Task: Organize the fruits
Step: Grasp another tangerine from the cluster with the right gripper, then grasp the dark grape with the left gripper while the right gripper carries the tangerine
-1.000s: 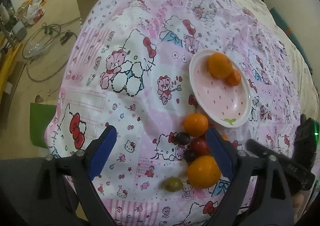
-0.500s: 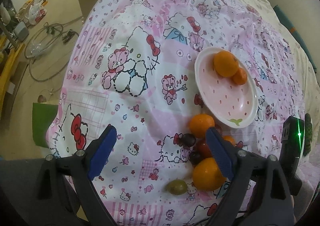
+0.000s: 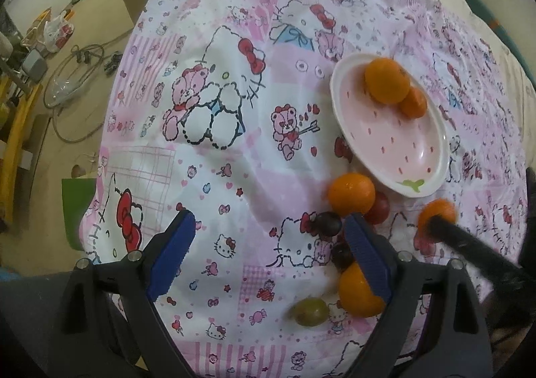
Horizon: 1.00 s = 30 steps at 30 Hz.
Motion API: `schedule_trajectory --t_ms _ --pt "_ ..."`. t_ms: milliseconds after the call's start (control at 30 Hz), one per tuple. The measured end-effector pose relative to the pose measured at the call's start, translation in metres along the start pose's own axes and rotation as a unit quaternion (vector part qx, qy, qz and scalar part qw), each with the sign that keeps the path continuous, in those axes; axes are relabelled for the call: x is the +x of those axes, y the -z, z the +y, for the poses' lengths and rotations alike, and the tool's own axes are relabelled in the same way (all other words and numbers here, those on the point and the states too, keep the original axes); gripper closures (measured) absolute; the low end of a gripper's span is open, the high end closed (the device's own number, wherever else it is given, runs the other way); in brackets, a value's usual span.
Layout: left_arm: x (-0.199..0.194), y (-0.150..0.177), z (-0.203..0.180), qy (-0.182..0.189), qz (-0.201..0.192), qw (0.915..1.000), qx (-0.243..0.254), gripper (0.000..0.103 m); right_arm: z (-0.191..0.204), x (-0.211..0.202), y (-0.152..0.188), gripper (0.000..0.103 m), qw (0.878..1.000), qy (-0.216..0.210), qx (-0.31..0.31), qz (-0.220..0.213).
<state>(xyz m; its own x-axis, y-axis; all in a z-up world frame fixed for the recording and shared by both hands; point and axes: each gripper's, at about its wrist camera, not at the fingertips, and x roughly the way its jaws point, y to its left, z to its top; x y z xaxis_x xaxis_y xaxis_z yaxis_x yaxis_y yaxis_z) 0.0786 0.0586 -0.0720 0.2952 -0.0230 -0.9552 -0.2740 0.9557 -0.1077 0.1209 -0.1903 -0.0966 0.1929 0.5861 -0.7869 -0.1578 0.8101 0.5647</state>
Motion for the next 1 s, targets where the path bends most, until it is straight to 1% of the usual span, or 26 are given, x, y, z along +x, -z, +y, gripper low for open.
schedule_trajectory --t_ms 67,133,167,200,300,333,400,567,633,667,733,767,867,1000 --pt "0.005 0.000 0.000 0.000 0.005 1.0000 0.002 0.015 0.000 -0.020 -0.002 0.059 0.999 -0.002 0.003 -0.043" --pt "0.012 0.001 -0.001 0.003 0.015 0.9999 0.004 0.017 0.000 -0.034 -0.005 0.059 0.998 -0.009 0.005 -0.068" --pt "0.016 0.002 -0.003 0.007 0.023 0.9997 0.007 0.023 -0.001 -0.041 -0.006 0.059 0.997 -0.015 0.009 -0.081" --pt "0.023 0.003 -0.007 0.013 0.034 0.9992 0.014 0.031 -0.002 -0.046 -0.008 0.059 0.996 -0.017 0.012 -0.087" --pt "0.036 0.008 -0.024 0.016 0.056 0.9972 0.047 0.045 -0.010 -0.054 -0.011 0.059 0.995 -0.021 0.027 -0.095" --pt "0.042 0.010 -0.031 0.013 0.062 0.9961 0.062 0.045 -0.012 -0.055 -0.011 0.059 0.995 -0.022 0.030 -0.095" --pt "0.048 0.012 -0.039 0.006 0.068 0.9948 0.075 0.047 -0.015 -0.058 -0.012 0.059 0.994 -0.024 0.035 -0.096" --pt "0.057 0.010 -0.050 0.003 0.070 0.9935 0.090 0.050 -0.019 -0.062 -0.013 0.059 0.994 -0.024 0.041 -0.103" --pt "0.061 0.009 -0.054 0.002 0.072 0.9929 0.094 0.059 -0.022 -0.062 -0.014 0.059 0.993 -0.023 0.047 -0.102" --pt "0.065 0.008 -0.056 0.007 0.077 0.9925 0.094 0.064 -0.024 -0.063 -0.014 0.059 0.993 -0.024 0.052 -0.103" --pt "0.067 0.007 -0.059 0.009 0.076 0.9924 0.097 0.069 -0.026 -0.063 -0.014 0.059 0.993 -0.026 0.057 -0.103" --pt "0.068 0.006 -0.061 0.012 0.076 0.9918 0.102 0.081 -0.026 -0.064 -0.014 0.059 0.993 -0.025 0.057 -0.105" --pt "0.070 0.005 -0.068 0.007 0.075 0.9908 0.112 0.082 -0.026 -0.067 -0.014 0.059 0.992 -0.024 0.054 -0.108" --pt "0.070 0.004 -0.072 0.012 0.074 0.9909 0.111 0.083 -0.025 -0.068 -0.015 0.059 0.992 -0.024 0.053 -0.108"
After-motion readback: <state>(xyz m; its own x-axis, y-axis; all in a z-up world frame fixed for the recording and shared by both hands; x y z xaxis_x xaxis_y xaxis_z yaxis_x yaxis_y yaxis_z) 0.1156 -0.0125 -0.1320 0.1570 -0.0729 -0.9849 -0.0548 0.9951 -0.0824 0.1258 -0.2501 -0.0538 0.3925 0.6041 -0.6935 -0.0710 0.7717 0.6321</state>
